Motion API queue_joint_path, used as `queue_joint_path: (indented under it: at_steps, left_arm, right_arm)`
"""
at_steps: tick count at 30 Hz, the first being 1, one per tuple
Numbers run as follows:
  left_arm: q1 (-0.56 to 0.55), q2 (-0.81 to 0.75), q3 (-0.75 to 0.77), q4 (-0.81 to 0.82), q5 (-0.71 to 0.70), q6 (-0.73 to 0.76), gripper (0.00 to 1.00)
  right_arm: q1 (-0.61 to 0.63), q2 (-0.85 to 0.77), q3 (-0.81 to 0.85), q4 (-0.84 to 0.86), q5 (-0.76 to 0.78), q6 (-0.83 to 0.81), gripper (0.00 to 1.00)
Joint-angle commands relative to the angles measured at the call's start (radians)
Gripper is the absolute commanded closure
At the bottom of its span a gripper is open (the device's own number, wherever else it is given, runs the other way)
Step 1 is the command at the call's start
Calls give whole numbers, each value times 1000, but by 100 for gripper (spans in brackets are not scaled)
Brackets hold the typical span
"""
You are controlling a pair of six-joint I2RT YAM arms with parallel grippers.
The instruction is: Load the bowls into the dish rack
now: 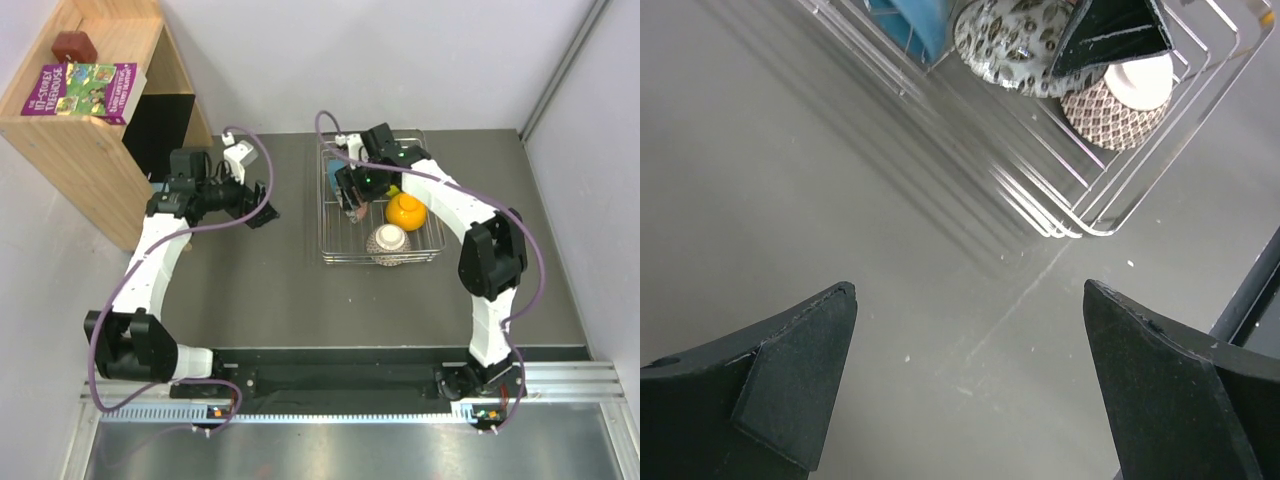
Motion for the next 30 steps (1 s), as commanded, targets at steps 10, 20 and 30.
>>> queue_joint_path:
  at_steps: [10,20,30]
  left_arm:
    - [94,-112,-110,80,64,-16,1]
    - [108,-135,-121,80,67,-14,1]
    - [119,-155,-127,78,68,-11,1]
  right_arm:
    - [165,-50,5,46,454,-182,100]
    - [240,-8,-30,31,593,-263,100]
    - [294,32,-56,38,707,-342,100]
